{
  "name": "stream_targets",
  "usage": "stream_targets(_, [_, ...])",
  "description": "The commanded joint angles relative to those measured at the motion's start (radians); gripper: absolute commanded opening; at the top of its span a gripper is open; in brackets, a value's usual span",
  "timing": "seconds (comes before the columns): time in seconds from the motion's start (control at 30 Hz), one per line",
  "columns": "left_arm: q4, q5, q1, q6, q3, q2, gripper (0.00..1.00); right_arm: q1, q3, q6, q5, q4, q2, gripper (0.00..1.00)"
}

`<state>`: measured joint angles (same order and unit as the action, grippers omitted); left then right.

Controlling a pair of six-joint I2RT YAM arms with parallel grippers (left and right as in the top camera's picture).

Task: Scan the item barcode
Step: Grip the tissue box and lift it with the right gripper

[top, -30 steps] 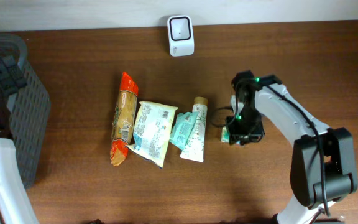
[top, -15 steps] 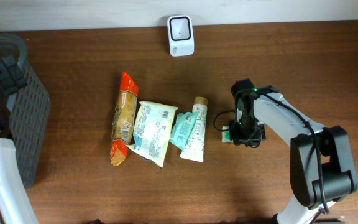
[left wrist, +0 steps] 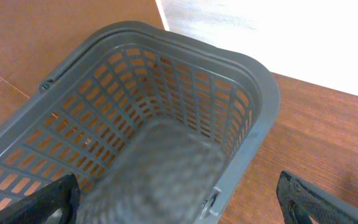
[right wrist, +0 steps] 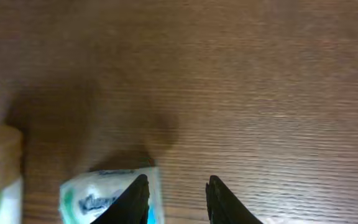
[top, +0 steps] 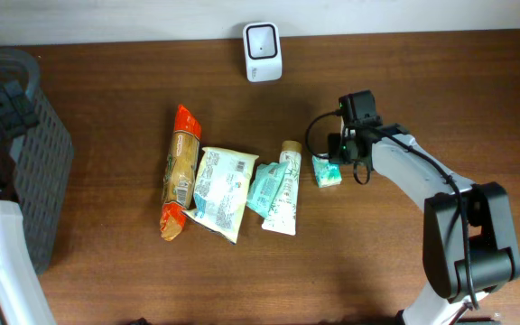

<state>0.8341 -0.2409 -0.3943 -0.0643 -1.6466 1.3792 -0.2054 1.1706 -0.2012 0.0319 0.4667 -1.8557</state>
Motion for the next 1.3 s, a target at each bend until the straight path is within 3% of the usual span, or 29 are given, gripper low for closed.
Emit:
stream_targets(0.0, [-0.002, -0.007, -0.002, -0.013, -0.006, 0.000, 0.99, 0.004, 0.055, 0.033, -0.136, 0.079, 0.008, 0.38])
stream_targets(0.23, [-0.002, -0.007, -0.002, -0.013, -0.006, 0.000, 0.99, 0.085, 0.154, 0.102, -0.354, 0.381, 0.002, 0.39])
stream_targets(0.3, [-0.002, -0.007, -0.002, -0.013, -0.006, 0.000, 0.99, 0.119, 0.139, 0.139, -0.412, 0.401, -0.006, 0.32])
stream_targets(0.83, [-0.002, -0.007, -0.002, -0.013, -0.006, 0.000, 0.99, 0.142, -0.057, 0.193, -0.489, 0.167, -0.045, 0.32])
stream_targets(1.07, [-0.002, -0.007, -0.002, -0.013, -0.006, 0.000, 0.99, 0.142, -0.068, 0.164, -0.496, 0.161, -0.067, 0.04])
stream_targets(1.27, [-0.002, -0.007, -0.002, -0.013, -0.006, 0.000, 0.99, 0.144, -0.067, 0.160, -0.527, 0.164, -0.066, 0.04])
